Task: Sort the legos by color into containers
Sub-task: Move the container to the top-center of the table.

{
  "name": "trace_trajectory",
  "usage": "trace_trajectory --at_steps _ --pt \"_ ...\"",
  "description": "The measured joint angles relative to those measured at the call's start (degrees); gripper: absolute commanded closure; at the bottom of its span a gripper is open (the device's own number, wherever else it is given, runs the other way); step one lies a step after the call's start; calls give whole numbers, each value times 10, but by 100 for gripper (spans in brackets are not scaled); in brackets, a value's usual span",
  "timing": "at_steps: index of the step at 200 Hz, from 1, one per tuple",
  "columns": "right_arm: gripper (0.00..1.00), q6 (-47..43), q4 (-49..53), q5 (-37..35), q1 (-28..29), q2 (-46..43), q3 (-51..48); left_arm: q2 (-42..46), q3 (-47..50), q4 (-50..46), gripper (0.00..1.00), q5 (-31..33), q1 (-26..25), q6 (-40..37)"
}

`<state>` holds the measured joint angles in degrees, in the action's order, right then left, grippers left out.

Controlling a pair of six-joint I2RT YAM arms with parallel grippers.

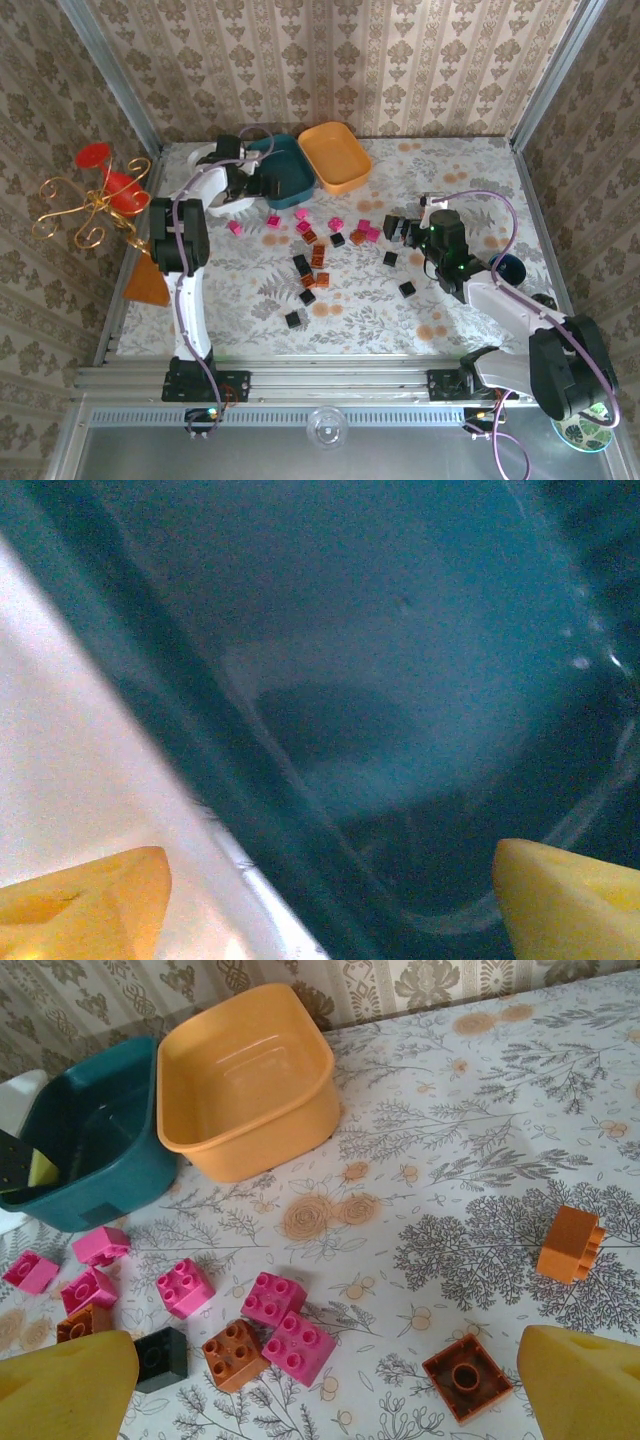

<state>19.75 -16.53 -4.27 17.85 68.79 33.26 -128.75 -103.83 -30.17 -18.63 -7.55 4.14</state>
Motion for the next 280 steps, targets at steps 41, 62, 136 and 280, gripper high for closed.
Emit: trace_trajectory --at_steps 41,62,136,280 --pt "1 0 1 0 0 0 0 -38 -117 -11 21 7 22 2" --pt "1 0 1 0 0 0 0 -74 -177 -24 26 10 19 1" --pt "1 0 5 -2 0 2 0 -130 -242 -100 41 44 -10 -10" --pt "3 -1 46 1 26 51 31 -140 -312 -96 22 37 -64 -25"
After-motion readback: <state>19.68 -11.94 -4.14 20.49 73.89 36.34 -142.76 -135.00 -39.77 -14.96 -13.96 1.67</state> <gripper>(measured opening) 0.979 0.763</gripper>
